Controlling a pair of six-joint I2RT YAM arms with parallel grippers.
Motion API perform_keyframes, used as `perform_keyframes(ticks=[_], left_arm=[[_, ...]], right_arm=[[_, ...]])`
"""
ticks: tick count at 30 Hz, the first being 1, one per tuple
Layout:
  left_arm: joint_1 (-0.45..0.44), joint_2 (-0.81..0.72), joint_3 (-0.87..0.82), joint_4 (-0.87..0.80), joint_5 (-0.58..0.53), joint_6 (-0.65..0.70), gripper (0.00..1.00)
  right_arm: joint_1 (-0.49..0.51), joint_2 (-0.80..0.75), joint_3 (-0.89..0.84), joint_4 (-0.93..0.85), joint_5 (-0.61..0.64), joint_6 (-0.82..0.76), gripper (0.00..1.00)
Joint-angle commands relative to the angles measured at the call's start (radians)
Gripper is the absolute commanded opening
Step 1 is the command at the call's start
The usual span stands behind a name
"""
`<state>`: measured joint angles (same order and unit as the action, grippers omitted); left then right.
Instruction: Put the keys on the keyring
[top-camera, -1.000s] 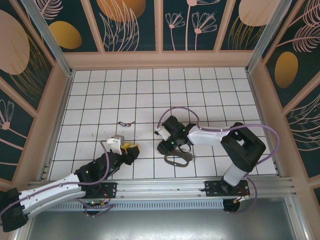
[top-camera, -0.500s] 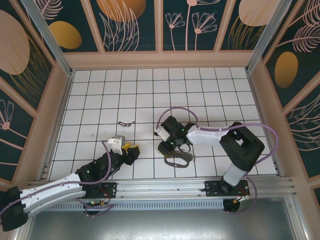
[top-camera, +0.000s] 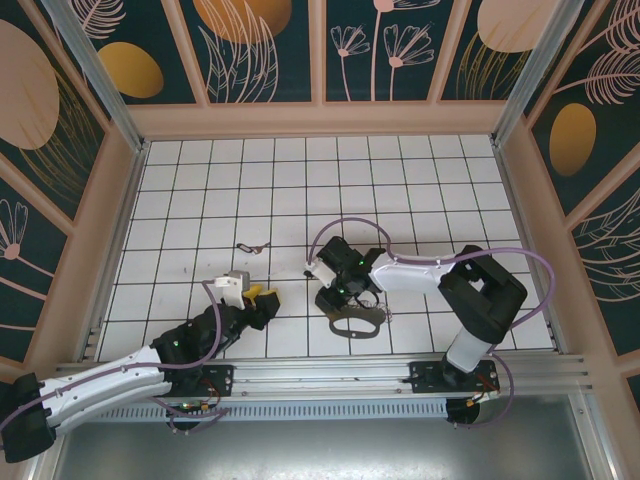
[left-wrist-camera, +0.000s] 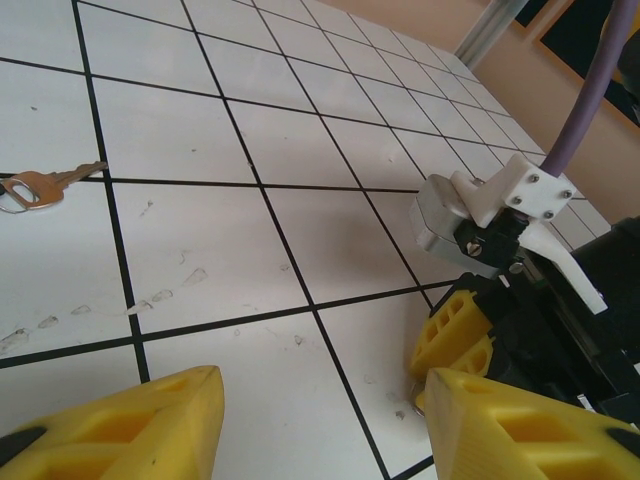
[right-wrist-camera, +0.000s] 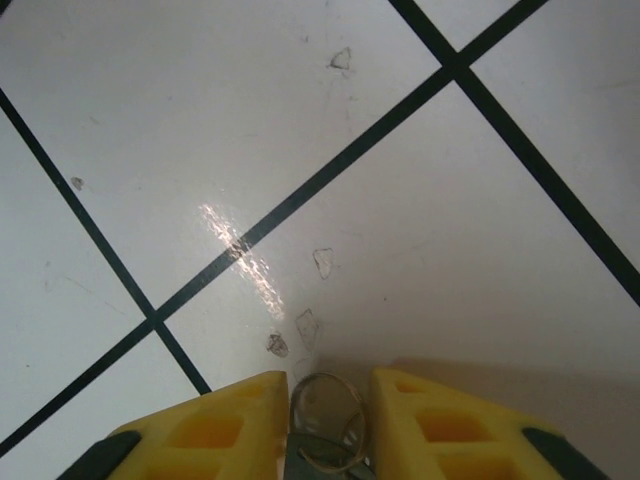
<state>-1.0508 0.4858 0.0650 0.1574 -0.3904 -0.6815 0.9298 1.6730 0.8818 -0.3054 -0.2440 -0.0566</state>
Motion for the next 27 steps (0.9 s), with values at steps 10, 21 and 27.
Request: perform_keyframes(ticks=[10,21,27], left_arm=[[0.005,-0.003,-0.004,0.018,-0.008,0.019,0.56],[0.006,0.008,0.009,0.014,-0.011,0.026,0.56],[0.006,0.014,0.014,0.01,-0.012,0.032,0.56]], right_arm=[[0.035,0.011,0.014,-0.058,0.022,-0.02,0.28],[0.068,0.031,0.026,-0.097,0.122,-0.021,0.24],[0.065,0.0,0.021,-0.076,0.106,-0.005,0.15]])
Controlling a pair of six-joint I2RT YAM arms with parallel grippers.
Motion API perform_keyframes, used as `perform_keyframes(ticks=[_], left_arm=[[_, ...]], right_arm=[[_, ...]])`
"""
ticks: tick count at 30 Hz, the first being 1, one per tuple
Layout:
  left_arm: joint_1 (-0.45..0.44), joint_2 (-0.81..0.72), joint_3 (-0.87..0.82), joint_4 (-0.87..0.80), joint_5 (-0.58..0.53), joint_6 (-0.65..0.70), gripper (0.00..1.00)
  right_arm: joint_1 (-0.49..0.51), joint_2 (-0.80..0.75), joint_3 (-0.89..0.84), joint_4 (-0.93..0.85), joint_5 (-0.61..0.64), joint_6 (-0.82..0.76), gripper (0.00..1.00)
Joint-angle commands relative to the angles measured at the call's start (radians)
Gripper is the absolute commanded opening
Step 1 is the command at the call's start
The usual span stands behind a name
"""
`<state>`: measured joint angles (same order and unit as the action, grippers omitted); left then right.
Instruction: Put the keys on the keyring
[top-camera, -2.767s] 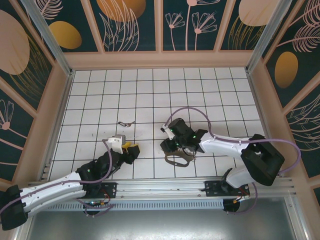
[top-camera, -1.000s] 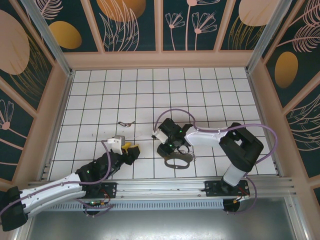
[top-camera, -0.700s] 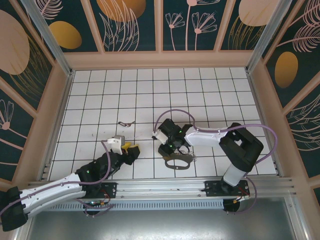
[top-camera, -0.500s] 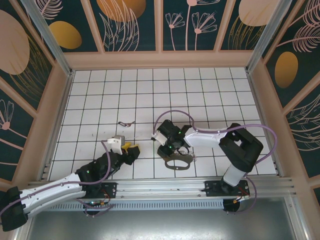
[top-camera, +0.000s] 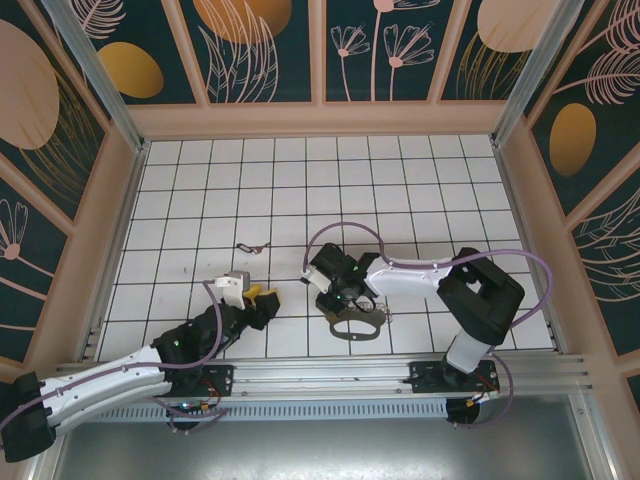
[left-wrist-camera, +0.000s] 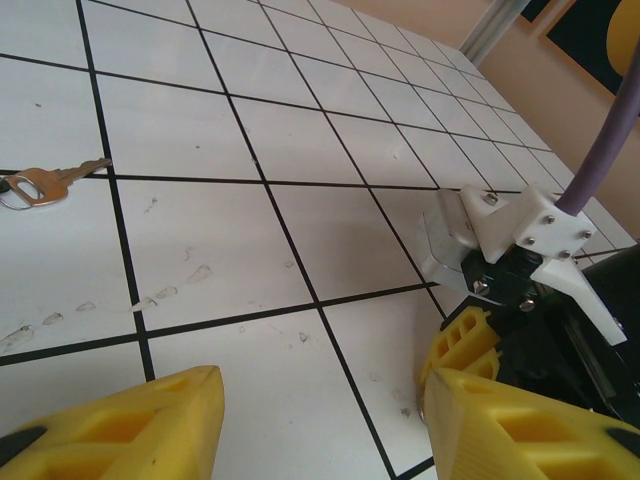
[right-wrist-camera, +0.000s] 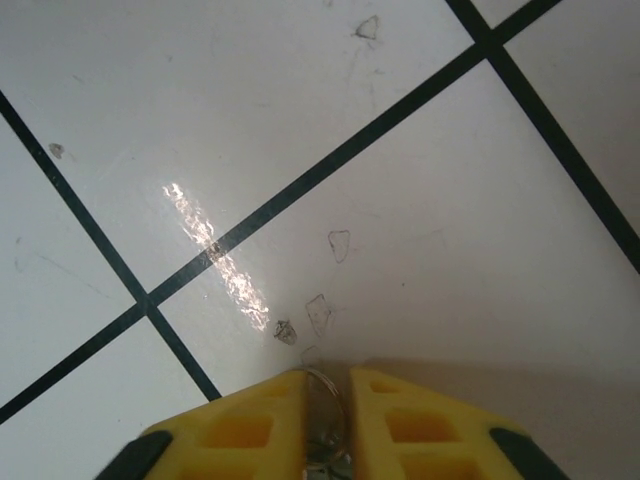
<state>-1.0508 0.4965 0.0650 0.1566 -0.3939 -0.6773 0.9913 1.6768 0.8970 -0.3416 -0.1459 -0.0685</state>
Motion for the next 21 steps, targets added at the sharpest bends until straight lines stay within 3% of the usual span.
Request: perform_keyframes(ticks=[1,8,16,21], left_arm=[[0.005,0.005,0.017,0.009,-0.009,0.03,0.56],[0.005,0.01,0.021,0.009,-0.007,0.033,0.56],[0.005,0.002,0.01,0.012,0.0,0.022,0.56],[0.006,-0.009,0.005,0.003,0.005,0.019,0.56]], right_arm=[[0.001,-0.013,0.003,-0.036,-0.004,0.007,0.13],[-0.005,-0.067,-0.019,-0.012,-0.098,0.004,0.1],[-0.016,-0.103,-0.05,0.007,-0.123,0.014,0.0],[-0.023,-0.13,-0.069,0.022,-0.148,0.012,0.0]])
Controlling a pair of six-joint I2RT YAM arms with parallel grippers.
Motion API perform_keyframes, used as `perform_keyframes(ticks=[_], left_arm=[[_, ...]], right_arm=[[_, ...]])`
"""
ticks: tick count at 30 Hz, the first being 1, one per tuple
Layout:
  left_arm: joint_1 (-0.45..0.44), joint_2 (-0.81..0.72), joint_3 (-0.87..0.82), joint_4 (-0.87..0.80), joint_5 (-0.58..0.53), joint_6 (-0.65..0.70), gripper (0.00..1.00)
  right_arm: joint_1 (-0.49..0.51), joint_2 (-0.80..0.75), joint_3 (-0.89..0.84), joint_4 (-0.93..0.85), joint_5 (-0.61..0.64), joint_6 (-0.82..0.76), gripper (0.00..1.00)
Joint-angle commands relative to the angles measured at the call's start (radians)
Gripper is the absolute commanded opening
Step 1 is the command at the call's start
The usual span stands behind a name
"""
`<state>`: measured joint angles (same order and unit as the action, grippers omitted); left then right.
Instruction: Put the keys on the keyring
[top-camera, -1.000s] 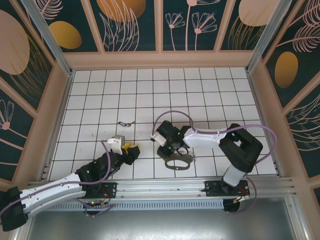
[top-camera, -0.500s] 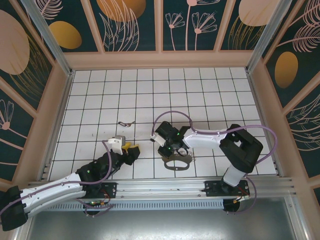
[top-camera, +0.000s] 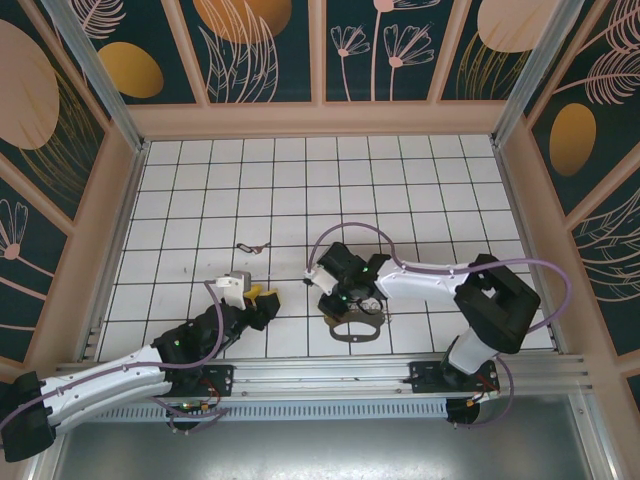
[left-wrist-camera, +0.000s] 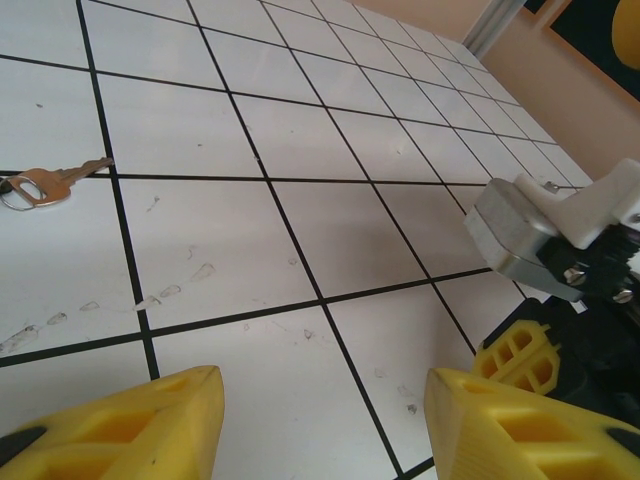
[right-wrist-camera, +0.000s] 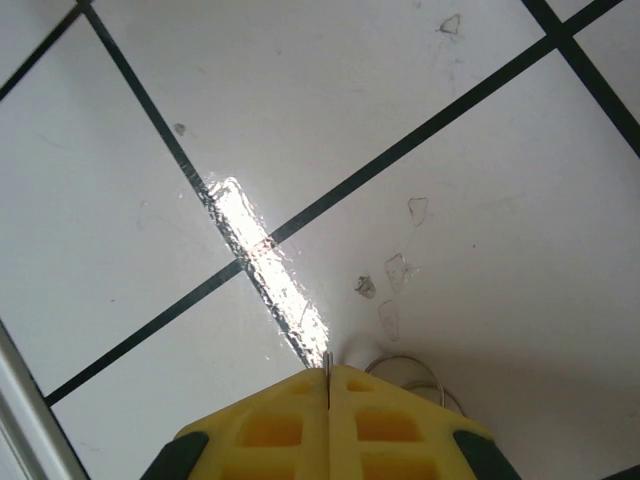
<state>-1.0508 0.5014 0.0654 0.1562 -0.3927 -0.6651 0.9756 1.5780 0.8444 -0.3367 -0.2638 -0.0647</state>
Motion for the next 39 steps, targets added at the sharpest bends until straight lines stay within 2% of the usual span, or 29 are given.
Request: perform_keyframes(ticks=[1,20,39], left_arm=[[0.005,-0.018,0.003,0.002,0.002,0.005,0.56],[0.005,-0.052,-0.013,-0.011,-0.007,-0.002,0.56],[0.005,-0.075,-0.008,-0.033,-0.021,0.002,0.55]], right_arm=[[-0.009,-0.028,-0.019,0.018,-0.033,0.007,0.01],[-0.008,0.016,-0.041,0.043,-0.083,0.019,0.13],[-0.002,0.05,-0.039,0.044,-0.068,0.012,0.16]])
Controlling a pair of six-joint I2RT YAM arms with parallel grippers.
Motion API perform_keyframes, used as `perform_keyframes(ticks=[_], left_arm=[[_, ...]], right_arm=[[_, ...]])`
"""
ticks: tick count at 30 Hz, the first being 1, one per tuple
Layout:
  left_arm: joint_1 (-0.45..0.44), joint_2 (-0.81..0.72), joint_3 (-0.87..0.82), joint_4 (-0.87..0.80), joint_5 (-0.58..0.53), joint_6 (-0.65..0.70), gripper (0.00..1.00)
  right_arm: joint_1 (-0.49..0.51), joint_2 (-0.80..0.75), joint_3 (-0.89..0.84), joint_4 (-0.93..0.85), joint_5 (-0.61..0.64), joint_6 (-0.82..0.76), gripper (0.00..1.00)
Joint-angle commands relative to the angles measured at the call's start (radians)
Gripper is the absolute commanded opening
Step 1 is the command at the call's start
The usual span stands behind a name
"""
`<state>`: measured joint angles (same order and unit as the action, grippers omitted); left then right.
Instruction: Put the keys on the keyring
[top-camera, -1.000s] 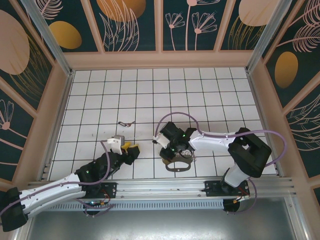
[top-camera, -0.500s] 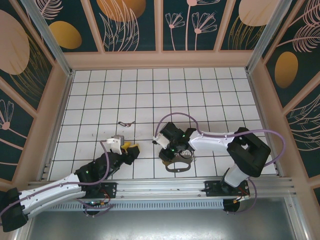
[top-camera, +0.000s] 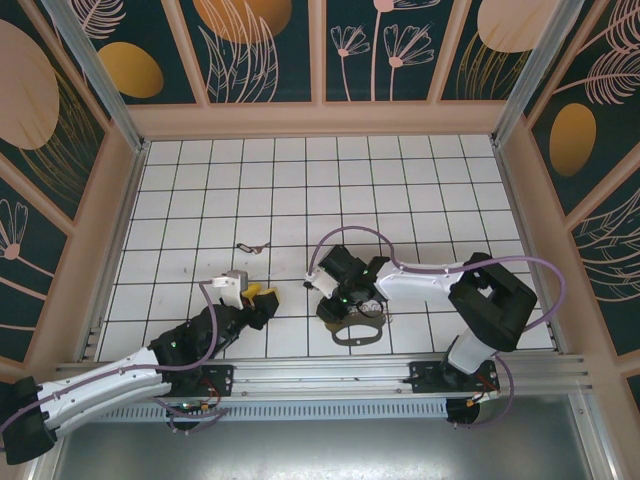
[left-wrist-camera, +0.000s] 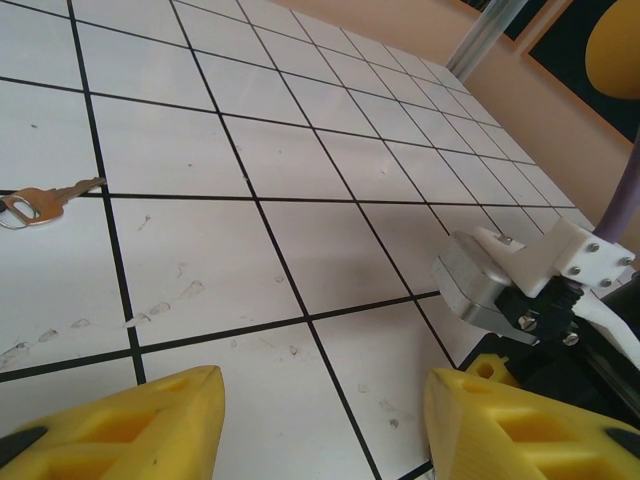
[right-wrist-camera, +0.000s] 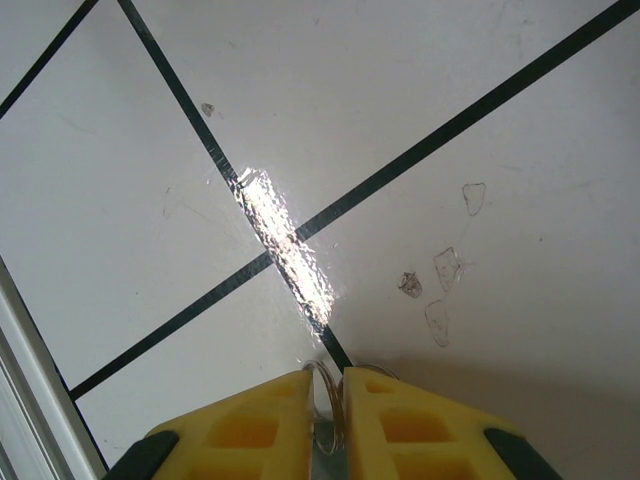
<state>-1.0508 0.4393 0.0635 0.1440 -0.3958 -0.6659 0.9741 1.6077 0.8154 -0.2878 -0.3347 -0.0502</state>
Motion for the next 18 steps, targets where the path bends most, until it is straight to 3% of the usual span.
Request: perform_keyframes(ticks=[1,12,18], left_arm=[[0.005,-0.016,-0.006,-0.024,-0.019,0.003,0.55],[0.005,-0.029,-0.007,-0.04,-0.024,0.005,0.55],[0.005,-0.03,-0.01,-0.061,-0.013,-0.002,0.56]], right_arm=[[0.001,0.021,-0.009,-0.007,0.003,-0.004,0.16],[0.005,0.011,0.0,-0.016,-0.008,-0.011,0.03],[0.008,-0.02,0.006,-0.03,-0.028,-0.009,0.04]])
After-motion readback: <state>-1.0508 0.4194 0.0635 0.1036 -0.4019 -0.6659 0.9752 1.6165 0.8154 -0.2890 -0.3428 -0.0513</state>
